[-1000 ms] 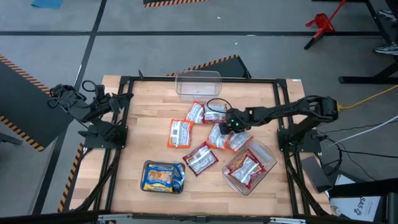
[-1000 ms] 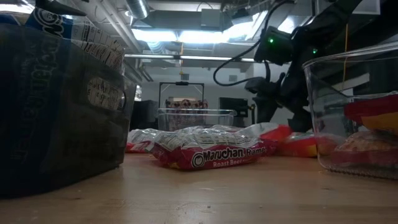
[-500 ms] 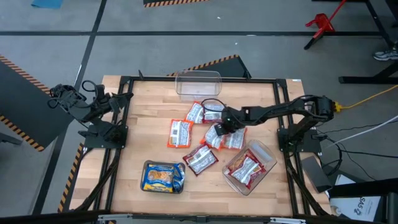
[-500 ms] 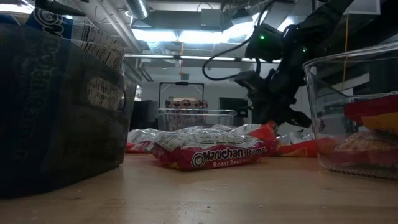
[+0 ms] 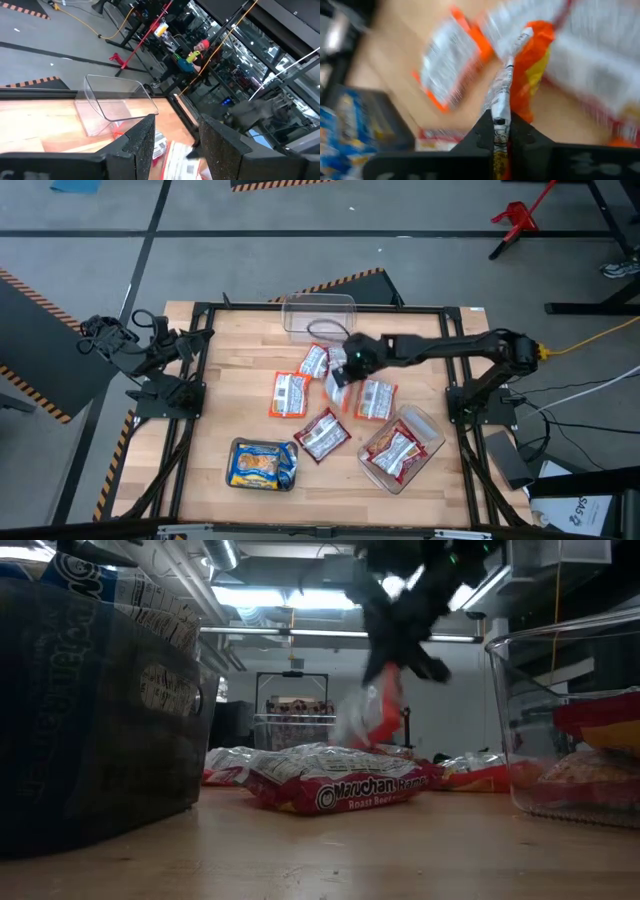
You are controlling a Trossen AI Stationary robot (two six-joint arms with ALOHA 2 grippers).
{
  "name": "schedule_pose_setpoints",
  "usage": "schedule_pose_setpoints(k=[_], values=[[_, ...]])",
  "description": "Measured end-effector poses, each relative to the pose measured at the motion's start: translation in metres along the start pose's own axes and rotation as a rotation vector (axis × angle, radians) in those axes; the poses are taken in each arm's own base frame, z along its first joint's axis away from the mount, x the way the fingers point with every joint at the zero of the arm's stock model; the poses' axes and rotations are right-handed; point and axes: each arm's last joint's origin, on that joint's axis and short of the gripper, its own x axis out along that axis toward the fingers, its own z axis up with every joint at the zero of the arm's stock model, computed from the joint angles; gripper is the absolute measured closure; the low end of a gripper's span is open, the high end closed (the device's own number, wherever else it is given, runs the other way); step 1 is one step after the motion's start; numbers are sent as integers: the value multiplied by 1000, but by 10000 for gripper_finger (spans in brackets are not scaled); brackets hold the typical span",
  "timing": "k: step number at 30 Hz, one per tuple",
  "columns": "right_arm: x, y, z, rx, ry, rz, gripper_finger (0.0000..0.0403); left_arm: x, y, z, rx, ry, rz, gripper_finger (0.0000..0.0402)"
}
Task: Sort Maruchan noodles
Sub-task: Put the orange noodle pack into the top transparent bin
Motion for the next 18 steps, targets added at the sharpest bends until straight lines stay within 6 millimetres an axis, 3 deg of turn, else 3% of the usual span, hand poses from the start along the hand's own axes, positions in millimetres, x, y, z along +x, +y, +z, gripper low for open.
schedule_pose_setpoints(k=[7, 13, 18], values=[[-43, 13, 64, -41, -246, 43, 402, 0, 1, 0, 13, 1, 3, 255], [-67, -9, 115, 5, -511, 88, 402, 0, 2, 0, 24, -13, 15, 255], [-53, -32, 144, 75, -603, 96, 403, 0, 3, 0, 29, -39, 30, 255]])
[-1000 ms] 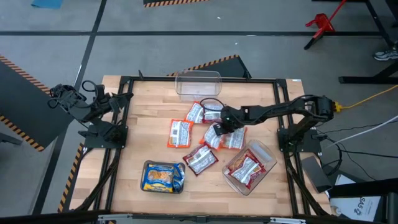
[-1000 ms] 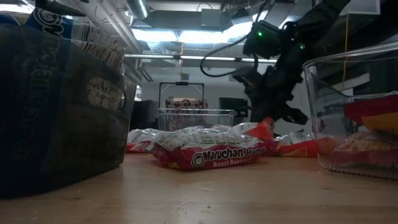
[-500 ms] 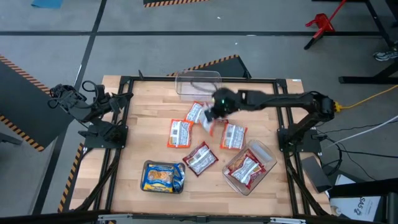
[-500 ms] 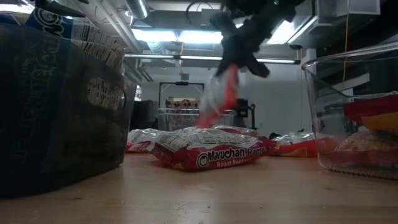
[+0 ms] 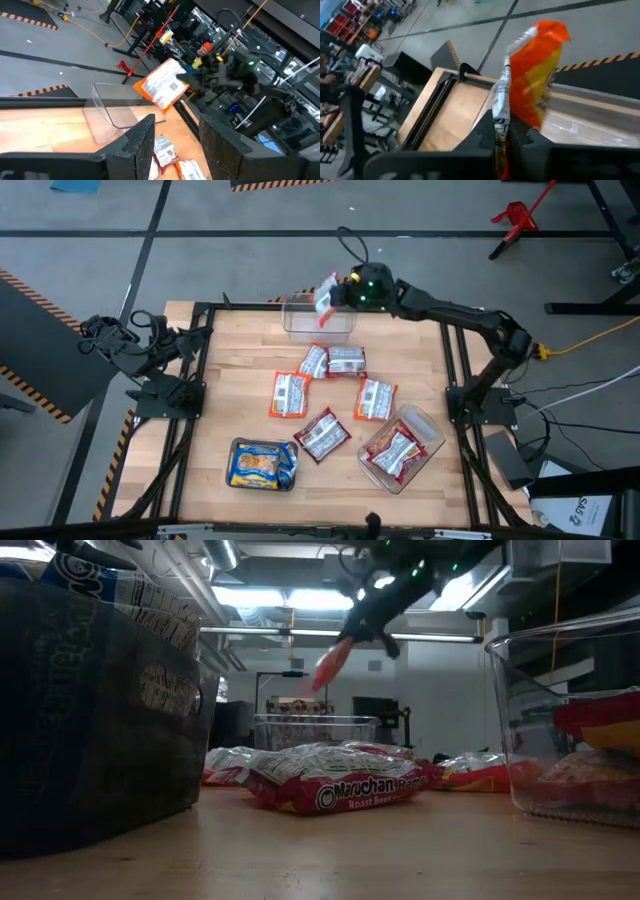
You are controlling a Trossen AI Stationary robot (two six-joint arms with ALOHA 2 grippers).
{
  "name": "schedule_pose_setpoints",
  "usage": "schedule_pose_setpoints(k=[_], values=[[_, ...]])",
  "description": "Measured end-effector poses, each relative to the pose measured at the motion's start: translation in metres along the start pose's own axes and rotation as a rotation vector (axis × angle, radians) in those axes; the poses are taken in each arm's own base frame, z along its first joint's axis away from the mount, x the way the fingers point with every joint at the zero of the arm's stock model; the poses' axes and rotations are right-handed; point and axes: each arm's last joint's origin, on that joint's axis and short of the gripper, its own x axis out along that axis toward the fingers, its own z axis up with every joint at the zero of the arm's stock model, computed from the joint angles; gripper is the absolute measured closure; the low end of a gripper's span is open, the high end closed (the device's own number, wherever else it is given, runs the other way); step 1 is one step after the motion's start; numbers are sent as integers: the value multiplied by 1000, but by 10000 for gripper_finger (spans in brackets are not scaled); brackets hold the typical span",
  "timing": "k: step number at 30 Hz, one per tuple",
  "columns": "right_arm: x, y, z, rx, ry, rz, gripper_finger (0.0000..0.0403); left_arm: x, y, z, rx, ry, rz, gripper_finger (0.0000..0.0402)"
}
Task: Sort Maruchan noodles
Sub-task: Put the orange noodle pack into the top transparent bin, then put the red noodle pack into the bottom transparent bin
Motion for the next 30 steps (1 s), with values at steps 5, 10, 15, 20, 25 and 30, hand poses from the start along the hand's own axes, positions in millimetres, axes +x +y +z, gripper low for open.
schedule_pose_setpoints(k=[5, 10, 15, 20, 25, 30], values=[[37, -19, -14, 30, 12, -44, 403, 0, 1, 0, 10, -5, 6, 255], [66, -35, -30, 58, 36, -106, 402, 0, 1, 0, 10, -11, 9, 255], [71, -42, -36, -27, 76, -138, 372, 0, 1, 0, 11, -10, 9, 255], [67, -39, -35, -129, 154, -147, 287, 0, 2, -1, 20, -6, 10, 255], [57, -31, -24, -246, 243, -270, 201, 0, 2, -1, 27, -1, 10, 255], [36, -12, -1, -409, 315, -407, 177, 0, 2, -1, 31, 3, 9, 255]])
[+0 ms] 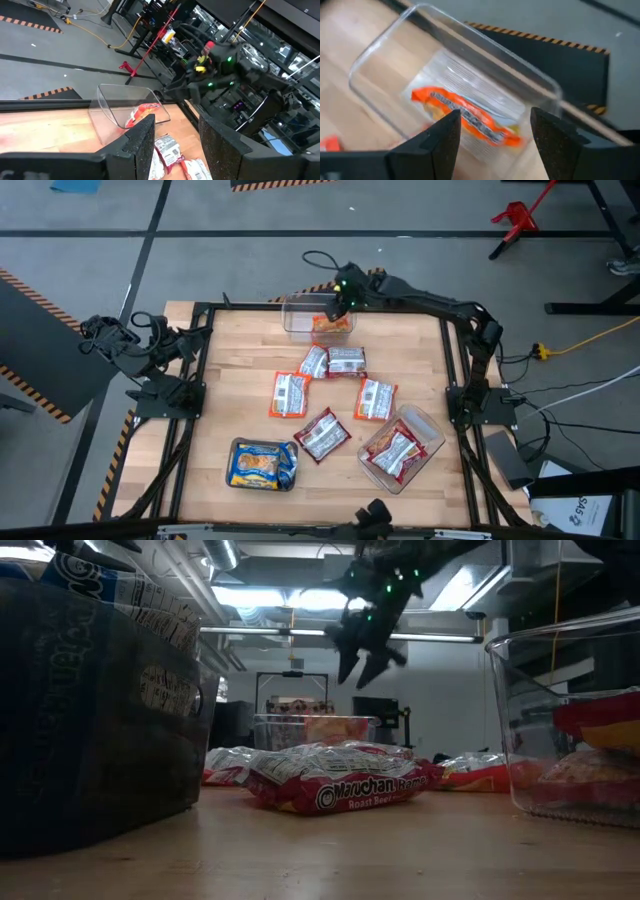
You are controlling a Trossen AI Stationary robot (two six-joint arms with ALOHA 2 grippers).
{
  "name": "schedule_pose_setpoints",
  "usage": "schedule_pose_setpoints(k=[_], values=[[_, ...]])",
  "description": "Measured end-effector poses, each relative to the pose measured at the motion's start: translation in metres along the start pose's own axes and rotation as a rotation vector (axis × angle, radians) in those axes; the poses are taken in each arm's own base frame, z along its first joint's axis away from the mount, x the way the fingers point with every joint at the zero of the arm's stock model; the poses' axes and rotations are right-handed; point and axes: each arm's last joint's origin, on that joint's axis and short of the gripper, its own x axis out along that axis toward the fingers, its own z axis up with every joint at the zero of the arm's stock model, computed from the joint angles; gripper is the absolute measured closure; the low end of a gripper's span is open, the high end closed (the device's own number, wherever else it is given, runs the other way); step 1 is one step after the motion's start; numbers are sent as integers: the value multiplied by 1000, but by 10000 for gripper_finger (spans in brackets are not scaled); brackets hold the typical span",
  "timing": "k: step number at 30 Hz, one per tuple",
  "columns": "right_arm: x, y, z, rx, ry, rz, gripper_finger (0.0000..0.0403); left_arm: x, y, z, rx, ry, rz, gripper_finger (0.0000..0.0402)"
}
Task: Sort Maruchan noodles
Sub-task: Put the red noodle pack into the bottom transparent bin
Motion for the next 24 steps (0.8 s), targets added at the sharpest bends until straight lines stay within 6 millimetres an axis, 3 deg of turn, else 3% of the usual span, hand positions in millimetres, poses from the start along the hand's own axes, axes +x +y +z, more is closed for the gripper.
schedule_pose_setpoints(k=[4, 8, 12, 18, 24], values=[[-28, 9, 8, -151, 59, 8, 176, 0, 0, 0, 0, 0, 0, 255], [-45, 24, -5, -314, 182, 28, 176, 0, 0, 0, -1, 6, -3, 255], [-42, 40, -16, -472, 170, 32, 176, 0, 0, 0, 0, 4, -2, 255], [-36, 51, -27, -492, 203, 168, 175, 0, 0, -1, -1, 22, -11, 255], [-29, 59, -66, -564, 407, 166, 175, 0, 0, -1, 0, 29, -15, 255]])
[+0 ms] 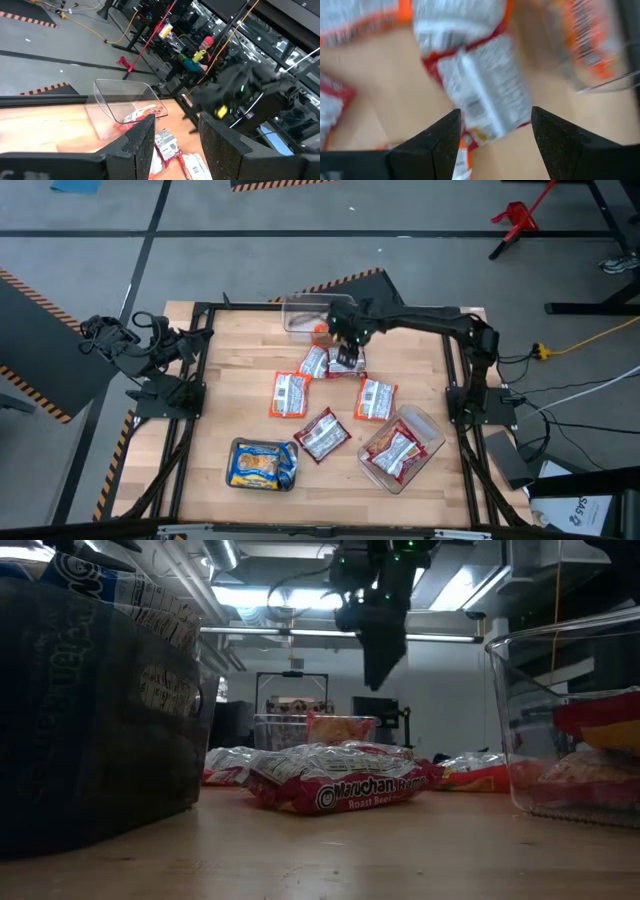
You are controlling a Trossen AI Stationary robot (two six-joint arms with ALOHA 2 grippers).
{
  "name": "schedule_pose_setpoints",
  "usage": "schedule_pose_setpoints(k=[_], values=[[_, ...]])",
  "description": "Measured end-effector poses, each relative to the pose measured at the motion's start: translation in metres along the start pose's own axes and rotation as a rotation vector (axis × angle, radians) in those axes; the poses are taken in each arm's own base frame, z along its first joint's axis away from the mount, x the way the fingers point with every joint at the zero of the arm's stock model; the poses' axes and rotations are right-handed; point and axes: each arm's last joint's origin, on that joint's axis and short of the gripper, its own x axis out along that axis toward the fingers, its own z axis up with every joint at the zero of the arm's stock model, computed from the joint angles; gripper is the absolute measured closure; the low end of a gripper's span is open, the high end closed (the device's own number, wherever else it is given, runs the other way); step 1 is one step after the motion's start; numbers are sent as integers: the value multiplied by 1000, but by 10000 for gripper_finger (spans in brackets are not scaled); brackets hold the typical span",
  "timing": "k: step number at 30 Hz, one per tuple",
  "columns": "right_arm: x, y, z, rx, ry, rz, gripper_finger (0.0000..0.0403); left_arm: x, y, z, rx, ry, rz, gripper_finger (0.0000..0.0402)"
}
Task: Sort Maruchan noodles
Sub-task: Put the red noodle pack into the bottom transparent bin
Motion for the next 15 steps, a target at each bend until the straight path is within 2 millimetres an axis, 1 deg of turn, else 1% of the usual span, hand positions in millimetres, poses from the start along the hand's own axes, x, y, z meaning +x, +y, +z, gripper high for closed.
schedule_pose_setpoints(k=[2, 7, 12, 15], values=[[13, 10, -8, -26, 42, -6, 175, 0, 0, 0, 2, -2, 2, 255], [44, 32, -23, -86, 53, -61, 175, 0, 1, -1, 20, 0, 7, 255], [66, 51, -32, -141, 5, -86, 175, 0, 2, -1, 22, -3, 10, 255], [74, 54, -38, -158, -3, -110, 175, 0, 2, -1, 23, -3, 9, 255]])
